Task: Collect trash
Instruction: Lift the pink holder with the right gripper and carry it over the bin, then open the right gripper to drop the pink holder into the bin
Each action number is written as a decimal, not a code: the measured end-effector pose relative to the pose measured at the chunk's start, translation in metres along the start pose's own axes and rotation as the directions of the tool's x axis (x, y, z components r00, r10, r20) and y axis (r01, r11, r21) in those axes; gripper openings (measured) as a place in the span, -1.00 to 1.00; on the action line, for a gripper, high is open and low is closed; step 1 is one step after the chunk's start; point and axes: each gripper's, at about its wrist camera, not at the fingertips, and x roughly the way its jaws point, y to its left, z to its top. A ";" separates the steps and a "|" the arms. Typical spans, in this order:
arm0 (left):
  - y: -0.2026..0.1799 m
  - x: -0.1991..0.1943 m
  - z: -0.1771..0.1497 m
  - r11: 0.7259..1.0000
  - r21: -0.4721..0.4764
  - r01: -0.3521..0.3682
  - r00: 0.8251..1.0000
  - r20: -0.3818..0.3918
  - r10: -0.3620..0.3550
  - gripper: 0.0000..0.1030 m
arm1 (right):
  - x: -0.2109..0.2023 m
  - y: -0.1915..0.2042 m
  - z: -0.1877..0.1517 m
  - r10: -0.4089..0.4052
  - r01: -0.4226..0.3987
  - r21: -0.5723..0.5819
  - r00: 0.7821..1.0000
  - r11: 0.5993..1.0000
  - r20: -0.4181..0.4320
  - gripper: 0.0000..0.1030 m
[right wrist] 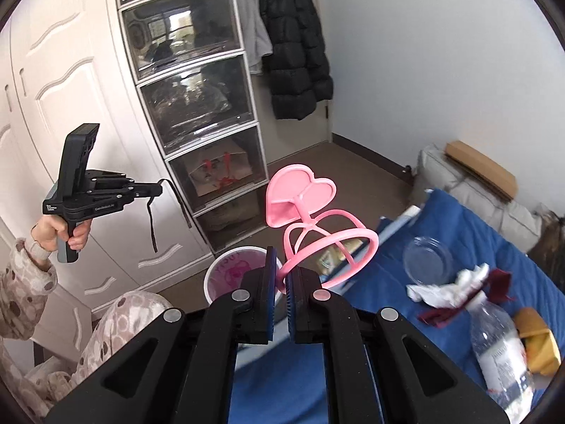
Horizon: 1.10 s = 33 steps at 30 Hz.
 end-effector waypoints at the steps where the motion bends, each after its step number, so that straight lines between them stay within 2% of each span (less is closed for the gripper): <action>1: 0.009 0.005 -0.003 1.000 -0.005 0.002 1.000 -0.010 -0.002 -1.00 | 0.018 0.010 0.006 0.025 -0.025 -0.015 1.000 1.000 -0.013 -0.91; 6: 0.043 0.032 -0.014 1.000 -0.013 0.019 0.998 -0.052 -0.019 -1.00 | 0.102 0.049 0.018 0.107 -0.113 -0.066 0.990 0.991 -0.095 -0.91; 13: 0.064 0.077 -0.024 0.997 -0.029 0.076 0.990 -0.114 -0.079 -1.00 | 0.196 0.074 0.004 0.182 -0.217 -0.146 0.958 0.965 -0.221 -0.91; 17: 0.067 0.110 -0.033 0.995 -0.042 0.095 0.981 -0.164 -0.101 -1.00 | 0.232 0.083 -0.005 0.190 -0.252 -0.195 0.938 0.948 -0.288 -0.91; 22: 0.075 0.148 -0.051 0.987 -0.077 0.138 0.965 -0.216 -0.152 -1.00 | 0.269 0.082 -0.011 0.211 -0.294 -0.195 0.909 0.936 -0.358 -0.91; 26: 0.084 0.177 -0.067 0.987 -0.074 0.140 0.952 -0.265 -0.155 -1.00 | 0.299 0.083 -0.018 0.221 -0.324 -0.203 0.886 0.924 -0.408 -0.91; 29: 0.089 0.192 -0.078 0.985 -0.073 0.157 0.937 -0.304 -0.172 -1.00 | 0.315 0.087 -0.022 0.197 -0.320 -0.241 0.883 0.916 -0.425 -0.90; 31: 0.091 0.199 -0.084 0.985 -0.052 0.165 0.932 -0.319 -0.173 -1.00 | 0.325 0.088 -0.025 0.190 -0.321 -0.251 0.881 0.913 -0.434 -0.79; 33: 0.091 0.204 -0.089 0.987 -0.024 0.161 0.931 -0.329 -0.160 -0.99 | 0.332 0.089 -0.026 0.177 -0.319 -0.269 0.879 0.909 -0.443 -0.60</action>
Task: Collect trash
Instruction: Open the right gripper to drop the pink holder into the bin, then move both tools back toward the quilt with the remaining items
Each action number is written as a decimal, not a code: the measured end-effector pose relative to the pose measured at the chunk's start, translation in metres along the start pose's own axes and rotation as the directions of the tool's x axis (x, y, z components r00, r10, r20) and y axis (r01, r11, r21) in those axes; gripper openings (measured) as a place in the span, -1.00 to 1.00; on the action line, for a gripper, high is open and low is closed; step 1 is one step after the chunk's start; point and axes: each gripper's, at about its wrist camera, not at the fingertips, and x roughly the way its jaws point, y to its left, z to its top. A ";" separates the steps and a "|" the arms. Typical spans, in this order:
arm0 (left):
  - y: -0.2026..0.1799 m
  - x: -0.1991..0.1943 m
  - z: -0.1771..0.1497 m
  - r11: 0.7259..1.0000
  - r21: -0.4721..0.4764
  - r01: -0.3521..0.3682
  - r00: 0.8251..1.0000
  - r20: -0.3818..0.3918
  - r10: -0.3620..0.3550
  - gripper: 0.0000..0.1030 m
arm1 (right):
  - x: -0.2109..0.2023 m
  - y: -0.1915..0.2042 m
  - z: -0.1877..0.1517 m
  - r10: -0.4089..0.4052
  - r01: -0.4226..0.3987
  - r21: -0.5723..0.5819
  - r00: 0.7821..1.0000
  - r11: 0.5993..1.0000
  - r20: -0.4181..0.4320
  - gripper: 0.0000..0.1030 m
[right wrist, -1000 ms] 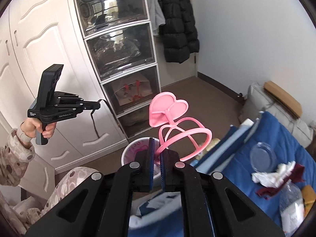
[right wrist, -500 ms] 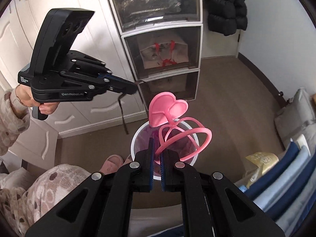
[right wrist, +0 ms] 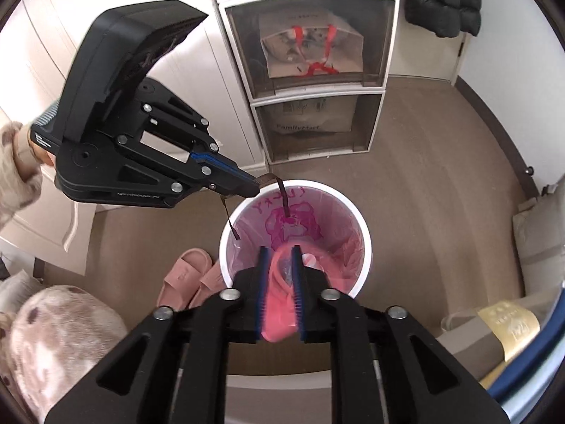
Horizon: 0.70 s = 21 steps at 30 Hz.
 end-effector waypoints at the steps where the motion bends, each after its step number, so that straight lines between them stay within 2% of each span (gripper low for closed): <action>1: 0.002 0.004 -0.001 1.000 0.009 0.000 1.000 -0.009 0.000 -0.97 | 0.003 0.000 0.000 -0.011 0.011 -0.014 1.000 1.000 -0.006 -0.54; 3: 0.007 0.011 -0.004 1.000 0.012 0.006 1.000 -0.030 -0.006 -0.73 | 0.009 0.000 0.001 -0.028 0.027 -0.031 0.999 0.999 -0.016 -0.33; 5: 0.011 0.019 -0.006 1.000 0.020 -0.003 0.999 -0.040 0.004 -0.04 | 0.015 -0.004 0.002 -0.036 0.035 -0.030 0.999 0.999 -0.030 -0.32; 6: 0.012 0.023 -0.007 0.999 0.029 -0.017 0.999 -0.043 0.018 0.14 | 0.018 -0.006 0.003 -0.036 0.036 -0.023 0.999 0.999 -0.035 -0.32; 7: 0.013 0.026 -0.008 0.998 0.045 -0.035 0.999 -0.037 0.037 0.26 | 0.020 -0.009 0.003 -0.037 0.037 -0.010 0.999 0.999 -0.036 -0.31; 9: 0.016 0.035 -0.010 0.997 0.048 -0.061 0.997 -0.054 0.063 0.36 | 0.021 -0.013 0.002 -0.037 0.037 0.018 0.999 0.999 -0.032 -0.26; 10: 0.018 0.039 -0.010 0.996 0.037 -0.082 0.993 -0.080 0.085 0.52 | 0.020 -0.015 0.001 -0.039 0.040 0.028 0.999 0.999 -0.026 -0.21; 11: 0.019 0.042 -0.011 0.995 0.025 -0.093 0.991 -0.097 0.095 0.64 | 0.018 -0.015 -0.001 -0.046 0.047 0.032 0.999 0.998 -0.018 -0.07; 13: 0.020 0.044 -0.012 0.996 0.018 -0.087 0.990 -0.107 0.088 0.73 | 0.016 -0.016 -0.001 -0.058 0.058 0.027 0.998 0.998 0.000 0.13; 15: 0.018 0.045 -0.015 0.996 0.030 -0.086 0.989 -0.115 0.089 0.82 | 0.011 -0.014 0.000 -0.073 0.073 0.018 0.997 0.997 0.017 0.48; 16: 0.017 0.045 -0.016 0.995 0.040 -0.087 0.989 -0.119 0.091 0.86 | 0.008 -0.014 0.000 -0.078 0.078 0.015 0.996 0.997 0.031 0.55; 18: 0.013 0.043 -0.019 0.994 0.061 -0.089 0.988 -0.123 0.096 0.89 | 0.003 -0.013 0.000 -0.085 0.084 0.011 0.995 0.996 0.059 0.84; 21: 0.011 0.039 -0.022 0.992 0.073 -0.102 0.985 -0.128 0.111 0.90 | -0.005 -0.007 0.000 -0.104 0.106 -0.015 0.991 0.994 0.090 0.86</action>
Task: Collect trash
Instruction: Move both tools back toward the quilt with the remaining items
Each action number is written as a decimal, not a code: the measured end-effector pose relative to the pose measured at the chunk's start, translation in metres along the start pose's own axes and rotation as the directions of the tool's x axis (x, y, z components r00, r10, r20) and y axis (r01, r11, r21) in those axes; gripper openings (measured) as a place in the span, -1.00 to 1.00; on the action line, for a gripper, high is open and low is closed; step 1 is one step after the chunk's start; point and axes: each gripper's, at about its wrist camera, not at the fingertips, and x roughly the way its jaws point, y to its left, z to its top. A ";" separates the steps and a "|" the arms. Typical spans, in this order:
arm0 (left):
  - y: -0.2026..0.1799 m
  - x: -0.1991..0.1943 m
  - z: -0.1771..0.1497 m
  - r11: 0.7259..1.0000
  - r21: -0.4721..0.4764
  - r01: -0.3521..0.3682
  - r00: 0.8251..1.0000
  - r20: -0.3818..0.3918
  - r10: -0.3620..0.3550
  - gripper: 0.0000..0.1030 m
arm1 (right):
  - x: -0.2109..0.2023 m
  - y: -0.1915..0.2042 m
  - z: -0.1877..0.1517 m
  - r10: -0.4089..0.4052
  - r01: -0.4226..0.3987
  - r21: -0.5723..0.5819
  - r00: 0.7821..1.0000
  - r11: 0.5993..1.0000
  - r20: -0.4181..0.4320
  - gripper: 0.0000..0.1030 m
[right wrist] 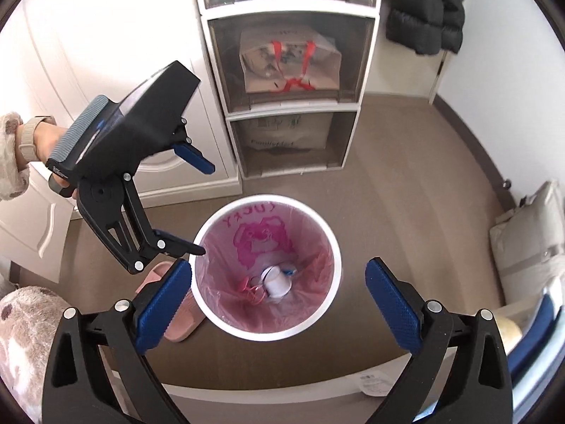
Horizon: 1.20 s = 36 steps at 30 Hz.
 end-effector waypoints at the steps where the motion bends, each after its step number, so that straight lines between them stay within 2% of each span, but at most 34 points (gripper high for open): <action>1: -0.001 -0.002 0.000 1.000 -0.001 -0.007 1.000 0.000 0.007 0.90 | -0.003 0.002 0.001 0.002 -0.002 -0.012 1.000 1.000 0.002 0.86; 6: -0.004 -0.029 -0.003 0.999 0.008 -0.038 0.999 0.026 0.038 0.90 | -0.023 0.014 0.011 0.000 0.001 -0.048 1.000 0.999 0.030 0.86; 12: -0.005 -0.096 -0.005 0.999 -0.026 -0.038 0.994 0.101 0.041 0.90 | -0.070 0.033 0.034 -0.014 0.019 -0.051 0.993 0.999 0.114 0.86; 16: -0.021 -0.147 -0.010 0.994 0.002 -0.109 0.984 0.145 0.107 0.90 | -0.116 0.049 0.046 -0.031 0.044 -0.069 0.984 0.997 0.178 0.86; 21: -0.053 -0.205 -0.013 0.986 0.036 -0.161 0.968 0.202 0.151 0.90 | -0.175 0.069 0.044 -0.084 0.115 -0.116 0.968 0.987 0.238 0.86; 27: -0.105 -0.260 -0.002 0.978 0.071 -0.196 0.938 0.306 0.166 0.90 | -0.245 0.082 0.013 -0.184 0.232 -0.144 0.941 0.962 0.283 0.86; 29: -0.124 -0.272 0.003 0.979 0.083 -0.187 0.931 0.334 0.149 0.90 | -0.264 0.080 -0.002 -0.224 0.270 -0.137 0.933 0.953 0.281 0.86; 33: -0.167 -0.289 0.019 0.977 0.120 -0.175 0.920 0.374 0.119 0.90 | -0.304 0.068 -0.041 -0.294 0.324 -0.075 0.917 0.943 0.271 0.86; 36: -0.197 -0.291 0.033 0.974 0.156 -0.163 0.919 0.383 0.092 0.90 | -0.336 0.055 -0.080 -0.363 0.377 -0.001 0.893 0.926 0.268 0.86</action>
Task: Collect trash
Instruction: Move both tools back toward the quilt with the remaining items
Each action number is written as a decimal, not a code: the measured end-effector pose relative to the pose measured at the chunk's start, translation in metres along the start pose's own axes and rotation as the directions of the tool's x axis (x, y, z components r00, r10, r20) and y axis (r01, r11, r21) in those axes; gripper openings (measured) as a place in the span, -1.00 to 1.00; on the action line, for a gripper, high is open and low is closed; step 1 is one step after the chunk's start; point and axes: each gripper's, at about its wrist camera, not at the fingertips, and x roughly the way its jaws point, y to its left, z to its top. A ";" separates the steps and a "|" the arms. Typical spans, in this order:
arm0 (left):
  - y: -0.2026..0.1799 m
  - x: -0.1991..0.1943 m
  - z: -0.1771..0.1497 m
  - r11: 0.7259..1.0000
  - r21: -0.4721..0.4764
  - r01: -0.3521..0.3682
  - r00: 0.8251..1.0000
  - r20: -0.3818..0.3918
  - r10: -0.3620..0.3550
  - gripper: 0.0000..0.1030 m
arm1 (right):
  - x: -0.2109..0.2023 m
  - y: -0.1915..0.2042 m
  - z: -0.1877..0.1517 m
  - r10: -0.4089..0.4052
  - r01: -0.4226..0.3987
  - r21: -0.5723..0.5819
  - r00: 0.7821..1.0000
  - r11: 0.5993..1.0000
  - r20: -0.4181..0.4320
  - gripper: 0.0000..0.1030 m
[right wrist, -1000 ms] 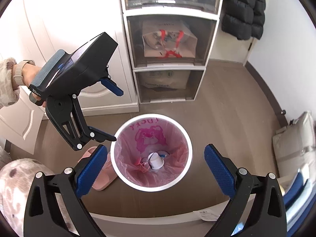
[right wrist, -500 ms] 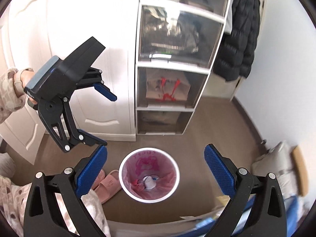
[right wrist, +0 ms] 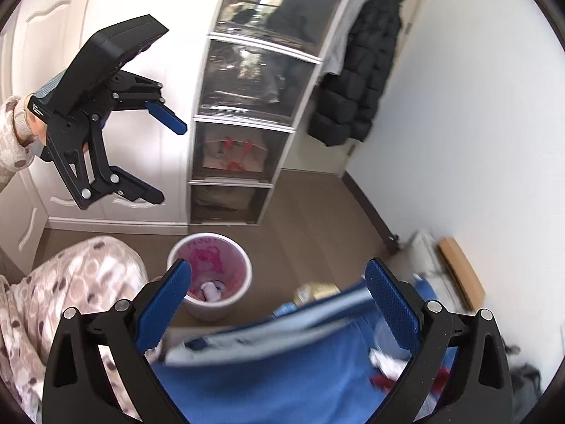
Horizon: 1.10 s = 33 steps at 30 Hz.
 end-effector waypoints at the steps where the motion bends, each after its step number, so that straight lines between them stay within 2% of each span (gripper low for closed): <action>1: -0.011 0.001 0.007 1.000 0.014 0.010 1.000 0.006 -0.010 0.90 | -0.010 -0.008 -0.011 -0.019 0.019 0.022 1.000 1.000 0.000 0.86; 4: -0.044 0.005 0.029 0.998 0.049 0.033 0.999 0.018 -0.034 0.90 | -0.042 -0.035 -0.047 -0.075 0.076 0.110 0.997 0.991 -0.017 0.86; 8: -0.085 0.015 0.054 0.992 0.085 0.097 0.994 0.039 -0.100 0.90 | -0.083 -0.070 -0.099 -0.169 0.180 0.199 0.983 0.963 -0.074 0.86; 15: -0.157 0.040 0.094 0.974 0.144 0.178 0.982 0.039 -0.185 0.90 | -0.146 -0.128 -0.199 -0.276 0.333 0.350 0.939 0.876 -0.204 0.86; 20: -0.198 0.061 0.110 0.964 0.197 0.179 0.983 0.015 -0.185 0.90 | -0.170 -0.157 -0.260 -0.297 0.397 0.411 0.911 0.820 -0.287 0.86; 23: -0.216 0.074 0.117 0.960 0.217 0.177 0.983 0.003 -0.182 0.90 | -0.176 -0.168 -0.282 -0.298 0.405 0.429 0.907 0.807 -0.297 0.86; 26: -0.228 0.086 0.121 0.959 0.214 0.184 0.982 -0.004 -0.187 0.90 | -0.169 -0.186 -0.290 -0.271 0.381 0.444 0.917 0.811 -0.291 0.86; 33: -0.221 0.109 0.128 0.970 0.133 0.204 0.979 -0.027 -0.202 0.90 | -0.106 -0.229 -0.275 -0.215 0.338 0.351 0.914 0.873 -0.344 0.86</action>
